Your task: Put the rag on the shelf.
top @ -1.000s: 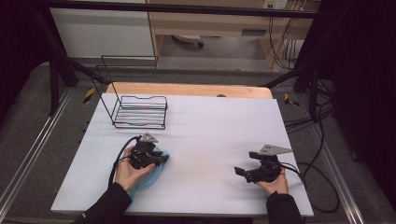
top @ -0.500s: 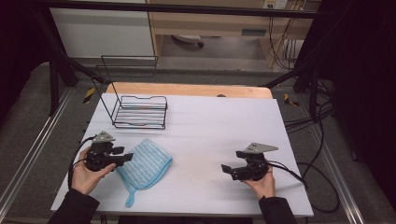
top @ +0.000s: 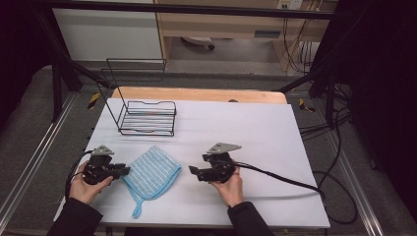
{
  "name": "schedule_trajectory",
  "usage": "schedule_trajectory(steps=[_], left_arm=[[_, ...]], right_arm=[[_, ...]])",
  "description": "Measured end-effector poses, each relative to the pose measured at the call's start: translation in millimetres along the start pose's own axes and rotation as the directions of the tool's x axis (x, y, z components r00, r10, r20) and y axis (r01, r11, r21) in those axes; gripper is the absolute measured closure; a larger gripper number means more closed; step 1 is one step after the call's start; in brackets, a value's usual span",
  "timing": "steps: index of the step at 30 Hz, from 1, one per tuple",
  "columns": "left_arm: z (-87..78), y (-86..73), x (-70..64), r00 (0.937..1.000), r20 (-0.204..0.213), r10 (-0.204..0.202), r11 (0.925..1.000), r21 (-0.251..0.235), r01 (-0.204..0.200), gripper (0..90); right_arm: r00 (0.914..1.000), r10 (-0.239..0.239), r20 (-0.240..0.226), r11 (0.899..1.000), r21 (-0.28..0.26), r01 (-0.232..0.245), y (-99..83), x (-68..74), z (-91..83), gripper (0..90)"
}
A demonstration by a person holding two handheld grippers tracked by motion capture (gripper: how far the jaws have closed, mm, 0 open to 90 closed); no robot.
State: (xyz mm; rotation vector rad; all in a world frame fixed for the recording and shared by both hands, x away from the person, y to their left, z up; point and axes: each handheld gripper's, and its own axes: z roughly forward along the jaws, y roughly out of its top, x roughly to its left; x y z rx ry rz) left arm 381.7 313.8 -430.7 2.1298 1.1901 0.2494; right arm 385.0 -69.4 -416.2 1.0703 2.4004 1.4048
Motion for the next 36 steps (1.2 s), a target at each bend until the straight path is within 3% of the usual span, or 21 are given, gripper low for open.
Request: schedule_trajectory(steps=[3,4,7,18,25,30,36], left_arm=[[1.1,-2.0,0.6,0.9999,0.011,0.006,1.0000,0.005,-0.006,73.4],[1.4,-2.4,0.6,0.9998,0.014,0.011,0.9999,0.007,-0.011,75.0],[2.1,-3.6,-0.4,0.9997,0.016,0.016,0.9998,0.011,-0.016,76.8],[3.9,-4.4,-3.3,0.9999,0.016,-0.004,0.9998,0.019,0.004,82.4],[2.3,-3.6,-6.2,0.9997,0.005,-0.025,0.9995,0.017,0.025,84.7],[-2.2,-4.6,-5.4,0.9956,0.058,-0.074,0.9972,-0.004,0.074,86.1],[-3.7,-3.8,-15.6,0.9885,0.112,-0.102,0.9943,-0.020,0.105,86.6]], right_arm=[[1.0000,-0.006,0.004,1.000,0.016,0.006,5.4,12.5,24.9,39.1],[0.9999,0.015,-0.002,0.999,0.028,-0.015,5.0,16.8,39.9,43.8],[0.9985,0.055,-0.006,0.998,0.032,-0.054,0.9,18.8,55.3,50.9],[0.9928,0.118,-0.019,0.992,0.049,-0.117,-13.5,18.6,74.9,62.2],[0.9933,0.113,-0.026,0.993,0.048,-0.111,-12.2,18.7,73.6,77.2],[0.9962,0.081,-0.033,0.995,0.062,-0.079,-5.9,15.8,67.1,80.7],[0.9989,0.042,-0.020,0.996,0.080,-0.040,6.5,11.9,53.5,81.1]])
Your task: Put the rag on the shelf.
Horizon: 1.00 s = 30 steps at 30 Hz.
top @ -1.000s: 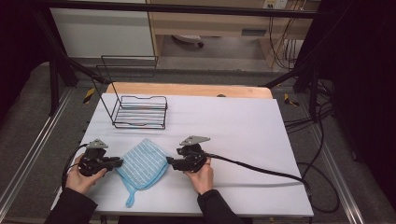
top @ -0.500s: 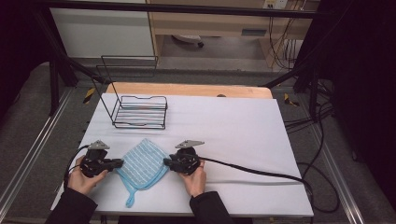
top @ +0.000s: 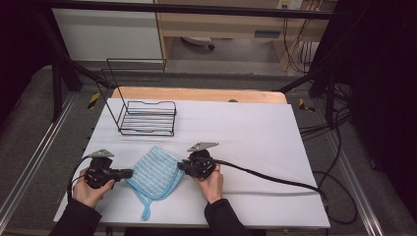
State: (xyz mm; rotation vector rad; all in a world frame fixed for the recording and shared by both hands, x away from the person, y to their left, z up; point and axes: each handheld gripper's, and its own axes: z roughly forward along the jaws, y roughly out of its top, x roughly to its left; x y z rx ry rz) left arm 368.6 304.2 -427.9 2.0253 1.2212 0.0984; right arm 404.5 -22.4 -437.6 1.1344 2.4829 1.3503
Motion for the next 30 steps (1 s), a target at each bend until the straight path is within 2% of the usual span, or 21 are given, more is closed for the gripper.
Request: schedule_trajectory(steps=[2,4,6,9,12,15,18,21,23,24,25,26,27,29,30], left_arm=[[0.7,-0.8,-5.7,0.9999,0.014,-0.009,1.0000,-0.002,0.009,86.5],[2.3,-1.9,-13.3,0.9997,0.020,-0.010,0.9999,-0.004,0.010,86.6],[4.7,-3.1,-22.5,0.9996,0.027,-0.001,1.0000,-0.001,0.001,86.5],[7.6,-5.5,-36.8,0.9998,0.007,0.018,0.9998,-0.004,-0.018,86.4],[7.5,-10.6,-47.1,0.9997,-0.007,0.024,0.9997,-0.008,-0.024,86.3],[4.3,-19.0,-50.9,0.9995,-0.032,-0.001,0.9999,-0.017,0.001,86.1],[3.6,-25.0,-50.9,0.9984,-0.049,-0.027,0.9995,-0.020,0.026,85.8],[5.1,-25.0,-50.0,0.9981,-0.060,-0.012,0.9998,-0.018,0.011,83.9],[3.8,-24.8,-49.1,0.9981,-0.062,0.001,0.9995,-0.032,-0.003,80.8],[2.7,-24.4,-48.9,0.9978,-0.065,0.010,0.9989,-0.045,-0.013,73.7],[0.8,-23.4,-48.5,0.9974,-0.069,0.019,0.9981,-0.058,-0.023,69.9],[-2.5,-19.7,-47.2,0.9966,-0.070,0.042,0.9957,-0.079,-0.048,65.5],[-2.5,-19.7,-47.2,0.9966,-0.070,0.042,0.9957,-0.079,-0.048,60.4],[-4.4,-14.6,-45.5,0.9934,-0.088,0.074,0.9926,-0.090,-0.082,52.0],[-4.8,-11.7,-44.0,0.9910,-0.098,0.091,0.9908,-0.091,-0.100,52.0]], right_arm=[[1.0000,-0.005,-0.001,1.000,0.005,0.005,2.5,-1.3,-2.5,81.1],[0.9995,-0.031,0.005,0.999,0.024,0.031,10.5,-7.1,-8.7,81.1],[0.9989,-0.044,0.015,0.999,0.033,0.043,15.3,-11.3,-11.4,81.0],[0.9986,-0.051,0.013,0.998,0.043,0.050,19.7,-16.3,-11.6,80.9],[0.9989,-0.047,-0.003,0.998,0.051,0.047,23.9,-24.5,-5.7,80.8],[0.9970,-0.062,-0.047,0.996,0.059,0.065,23.7,-32.1,8.7,80.6],[0.9950,-0.078,-0.063,0.995,0.063,0.082,22.1,-32.8,15.2,79.9],[0.9950,-0.083,-0.056,0.994,0.062,0.086,18.7,-33.9,20.1,75.2],[0.9952,-0.091,-0.034,0.994,0.058,0.093,18.0,-32.8,18.6,68.3],[0.9946,-0.099,-0.028,0.994,0.052,0.101,18.3,-32.1,16.1,65.1],[0.9948,-0.102,-0.012,0.995,0.008,0.102,18.7,-30.3,8.0,53.9],[0.9948,-0.101,-0.012,0.995,-0.007,0.101,19.1,-30.1,2.9,51.8],[0.9959,-0.089,-0.014,0.996,-0.018,0.089,19.4,-29.9,-2.2,46.6],[0.9965,-0.084,-0.008,0.996,-0.031,0.083,19.5,-30.6,-10.8,39.6],[0.9965,-0.084,-0.008,0.996,-0.031,0.083,19.5,-30.6,-10.8,39.6]])
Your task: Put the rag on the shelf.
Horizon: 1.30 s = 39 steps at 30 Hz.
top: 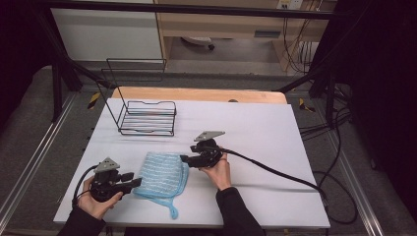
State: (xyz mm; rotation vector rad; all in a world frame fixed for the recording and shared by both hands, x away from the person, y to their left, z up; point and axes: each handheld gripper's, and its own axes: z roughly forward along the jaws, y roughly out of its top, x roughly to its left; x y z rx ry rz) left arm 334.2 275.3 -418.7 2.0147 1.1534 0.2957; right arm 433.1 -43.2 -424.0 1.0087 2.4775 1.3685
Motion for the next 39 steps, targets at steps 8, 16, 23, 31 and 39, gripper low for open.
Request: schedule_trajectory(steps=[8,16,23,31,39], left_arm=[[2.4,23.6,15.6,0.9995,0.001,0.030,0.9995,0.002,-0.030,28.2],[17.4,52.7,21.8,0.9983,0.003,0.058,0.9983,0.005,-0.058,14.9],[40.9,74.0,29.3,0.9978,-0.045,0.049,0.9986,0.023,-0.048,15.9],[66.3,75.2,37.1,0.9988,-0.049,0.000,0.9974,0.071,0.004,33.2],[78.7,62.0,39.7,0.9998,-0.013,-0.013,0.9918,0.127,0.015,53.7]], right_arm=[[0.9996,0.030,0.001,0.999,-0.016,-0.030,-12.9,-1.8,-21.2,18.4],[0.9985,0.054,0.012,0.998,-0.011,-0.054,-27.7,-4.5,-34.4,7.6],[0.9979,0.063,0.017,0.998,-0.005,-0.063,-38.0,-4.6,-40.3,4.5],[0.9976,0.068,0.012,0.998,0.001,-0.068,-45.6,-2.9,-41.6,5.6],[0.9956,0.093,-0.007,0.995,-0.033,-0.094,-44.4,-0.9,-42.7,11.9]])
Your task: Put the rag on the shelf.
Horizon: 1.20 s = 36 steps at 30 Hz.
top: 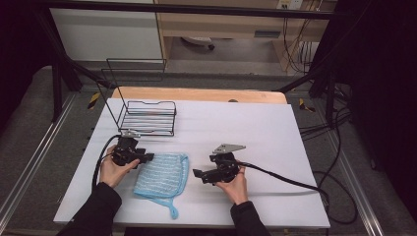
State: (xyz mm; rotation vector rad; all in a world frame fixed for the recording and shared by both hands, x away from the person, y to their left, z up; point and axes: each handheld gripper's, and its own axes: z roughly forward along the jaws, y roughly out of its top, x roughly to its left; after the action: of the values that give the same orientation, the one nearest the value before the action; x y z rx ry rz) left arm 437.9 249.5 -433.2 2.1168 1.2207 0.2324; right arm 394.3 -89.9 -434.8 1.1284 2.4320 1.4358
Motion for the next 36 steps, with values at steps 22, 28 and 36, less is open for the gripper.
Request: schedule_trajectory(steps=[22,28,36], left_arm=[[4.5,-8.3,-2.6,0.9986,0.036,0.039,0.9992,0.004,-0.040,73.0],[4.6,-9.0,-2.6,0.9985,0.038,0.041,0.9992,-0.001,-0.041,73.2],[4.6,-10.2,-2.9,0.9982,0.035,0.049,0.9988,-0.009,-0.049,73.2]], right_arm=[[0.9967,0.058,0.057,0.998,0.023,-0.060,40.3,10.2,63.9,34.2],[0.9959,0.064,0.064,0.995,0.074,-0.069,34.8,9.2,79.4,46.6],[0.9966,0.070,0.044,0.991,0.110,-0.074,31.6,9.8,81.1,58.3]])
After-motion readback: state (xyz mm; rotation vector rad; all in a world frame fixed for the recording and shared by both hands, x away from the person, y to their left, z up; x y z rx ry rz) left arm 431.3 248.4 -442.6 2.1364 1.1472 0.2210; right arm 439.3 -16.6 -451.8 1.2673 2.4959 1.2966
